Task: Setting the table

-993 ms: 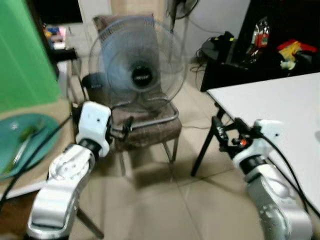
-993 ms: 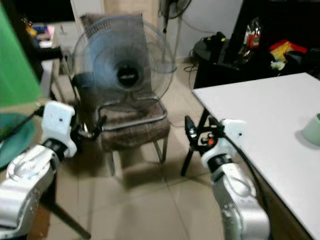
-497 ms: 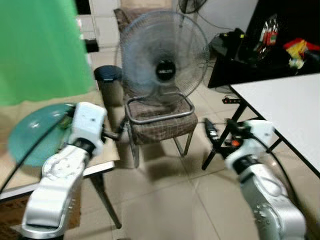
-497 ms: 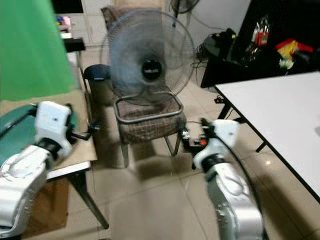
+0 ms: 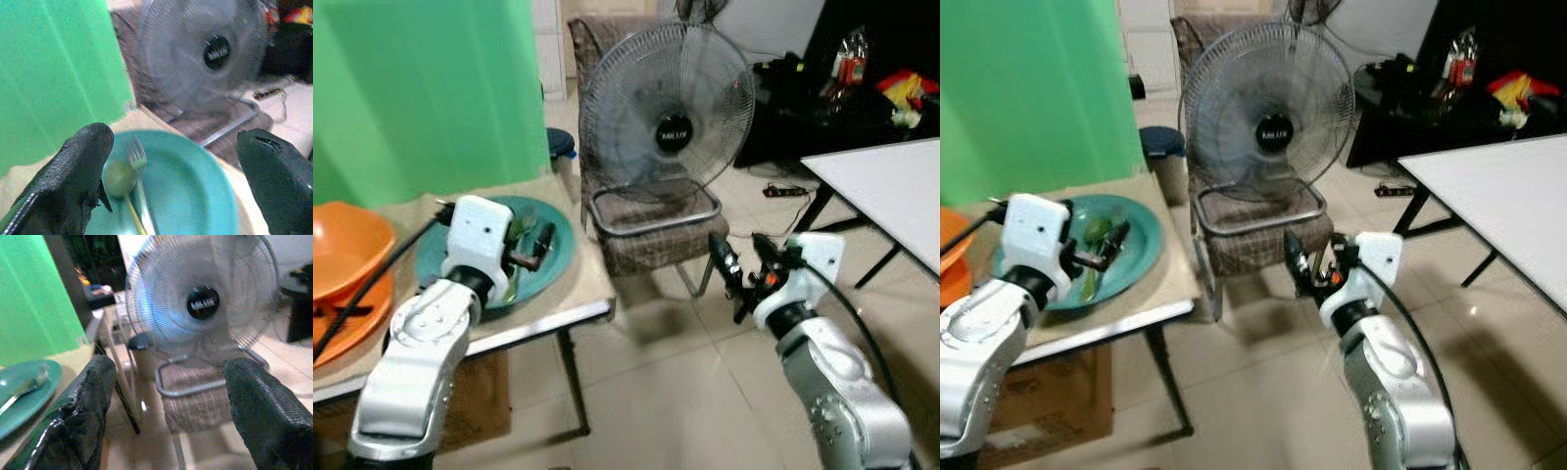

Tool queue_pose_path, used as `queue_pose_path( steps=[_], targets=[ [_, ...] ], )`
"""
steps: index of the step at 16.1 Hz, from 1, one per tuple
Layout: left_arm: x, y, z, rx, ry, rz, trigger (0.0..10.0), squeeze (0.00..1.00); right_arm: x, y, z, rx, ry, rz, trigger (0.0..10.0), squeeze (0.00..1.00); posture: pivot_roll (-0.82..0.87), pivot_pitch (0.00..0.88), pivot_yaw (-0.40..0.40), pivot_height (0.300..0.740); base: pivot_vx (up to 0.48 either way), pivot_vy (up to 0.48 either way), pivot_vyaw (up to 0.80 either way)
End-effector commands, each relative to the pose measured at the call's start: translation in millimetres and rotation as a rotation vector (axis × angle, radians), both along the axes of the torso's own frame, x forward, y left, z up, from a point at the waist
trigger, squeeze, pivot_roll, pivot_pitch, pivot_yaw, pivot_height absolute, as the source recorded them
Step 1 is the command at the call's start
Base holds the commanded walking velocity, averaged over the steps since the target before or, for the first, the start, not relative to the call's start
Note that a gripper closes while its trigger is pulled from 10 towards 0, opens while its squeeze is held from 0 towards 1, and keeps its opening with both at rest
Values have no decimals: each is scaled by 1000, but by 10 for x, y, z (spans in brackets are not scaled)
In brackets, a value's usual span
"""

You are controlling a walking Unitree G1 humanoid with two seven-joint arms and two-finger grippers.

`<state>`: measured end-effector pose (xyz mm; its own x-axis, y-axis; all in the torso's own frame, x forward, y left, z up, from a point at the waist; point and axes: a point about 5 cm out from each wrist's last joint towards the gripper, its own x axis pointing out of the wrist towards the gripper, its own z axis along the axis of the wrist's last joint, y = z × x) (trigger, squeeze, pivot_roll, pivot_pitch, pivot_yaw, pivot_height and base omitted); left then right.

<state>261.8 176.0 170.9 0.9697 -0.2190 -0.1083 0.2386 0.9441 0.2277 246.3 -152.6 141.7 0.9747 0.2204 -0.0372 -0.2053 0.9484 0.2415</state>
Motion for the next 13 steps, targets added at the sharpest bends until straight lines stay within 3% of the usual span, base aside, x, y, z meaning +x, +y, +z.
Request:
queue_pose_path(
  steps=[1, 7, 11, 12, 13],
  targets=[
    [12, -1, 22, 9, -4, -5, 10000, 0, 2, -32, 5, -11, 3, -20, 10000, 0, 90, 0, -3, 740, 0, 345, 0],
    [77, -99, -144, -64, 75, 3, 10000, 0, -38, -39, -89, -62, 67, 1, 10000, 0, 44, 0, 7, 740, 0, 0, 0],
    [264, -118, -206, -56, 98, 26, 10000, 0, -27, -122, -83, -75, 63, -19, 10000, 0, 9, 0, 23, 740, 0, 0, 0],
    [329, -95, -219, -58, 113, 42, 10000, 467, 5, -143, -114, -81, 66, -24, 10000, 0, 5, 0, 26, 740, 0, 0, 0],
    [339, -85, -224, -60, 119, 47, 10000, 467, 12, -144, -118, -80, 67, -25, 10000, 0, 5, 0, 26, 740, 0, 0, 0]
  ],
)
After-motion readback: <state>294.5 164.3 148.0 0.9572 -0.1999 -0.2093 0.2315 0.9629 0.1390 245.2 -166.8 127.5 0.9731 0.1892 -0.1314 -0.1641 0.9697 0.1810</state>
